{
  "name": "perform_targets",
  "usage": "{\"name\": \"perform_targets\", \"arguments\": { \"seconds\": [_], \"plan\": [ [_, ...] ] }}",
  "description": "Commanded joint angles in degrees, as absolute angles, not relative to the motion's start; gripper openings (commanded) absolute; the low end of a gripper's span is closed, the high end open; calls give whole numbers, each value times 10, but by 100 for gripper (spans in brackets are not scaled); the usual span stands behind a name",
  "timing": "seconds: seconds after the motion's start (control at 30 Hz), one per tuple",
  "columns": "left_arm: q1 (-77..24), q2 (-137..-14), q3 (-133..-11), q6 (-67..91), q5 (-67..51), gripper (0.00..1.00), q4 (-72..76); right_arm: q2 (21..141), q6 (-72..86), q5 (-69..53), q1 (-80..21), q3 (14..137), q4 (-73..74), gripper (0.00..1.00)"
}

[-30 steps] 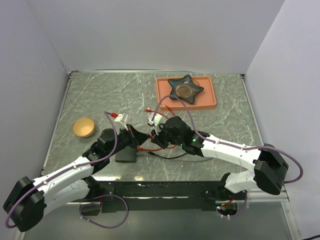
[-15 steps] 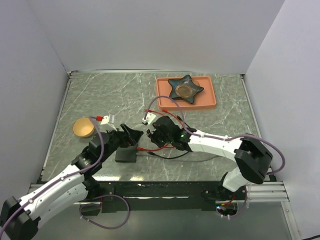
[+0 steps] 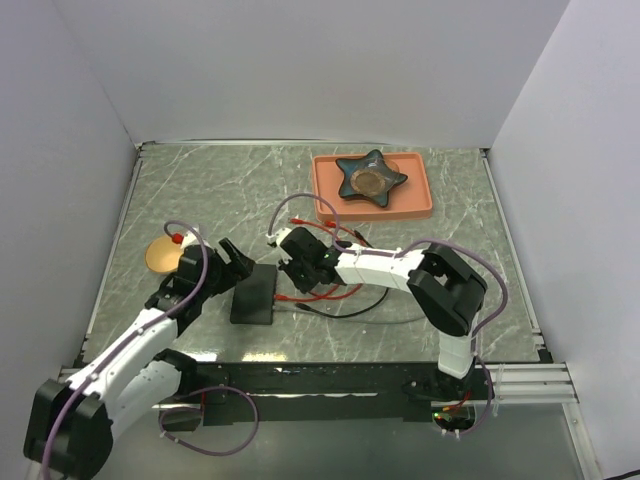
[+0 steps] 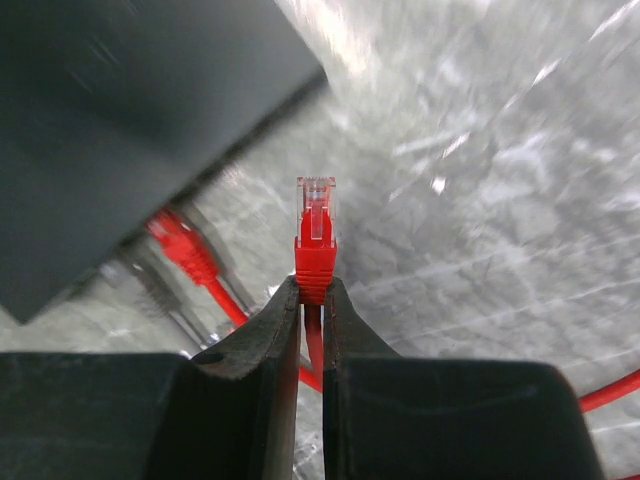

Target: Insert the plug into the switch port

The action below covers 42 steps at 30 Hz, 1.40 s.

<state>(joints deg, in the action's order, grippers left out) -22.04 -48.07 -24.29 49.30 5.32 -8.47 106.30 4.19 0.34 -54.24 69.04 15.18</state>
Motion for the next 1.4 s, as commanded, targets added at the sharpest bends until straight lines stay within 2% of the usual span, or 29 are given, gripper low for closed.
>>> {"name": "perform_targets", "arguments": {
  "seconds": [0.0,0.3,0.47,0.6,0.87,1.37],
  "plan": [
    [-183,-520,-221,510,9,89,-55,1072,56,-12,-541,718,185,0],
    [-173,-668,-192,497,-87,89,128,1059,44,-73,-545,693,188,0],
    [-180,-740,-207,493,-130,88,228,1060,37,-50,-546,690,200,0],
    [-185,-785,-236,488,-144,87,245,1059,24,-13,-545,699,220,0],
    [-185,-762,-243,472,-95,89,197,1047,-13,45,-545,695,242,0],
    [-185,-661,-184,453,-85,86,155,1056,-29,5,-555,683,213,0]
  ]
}}
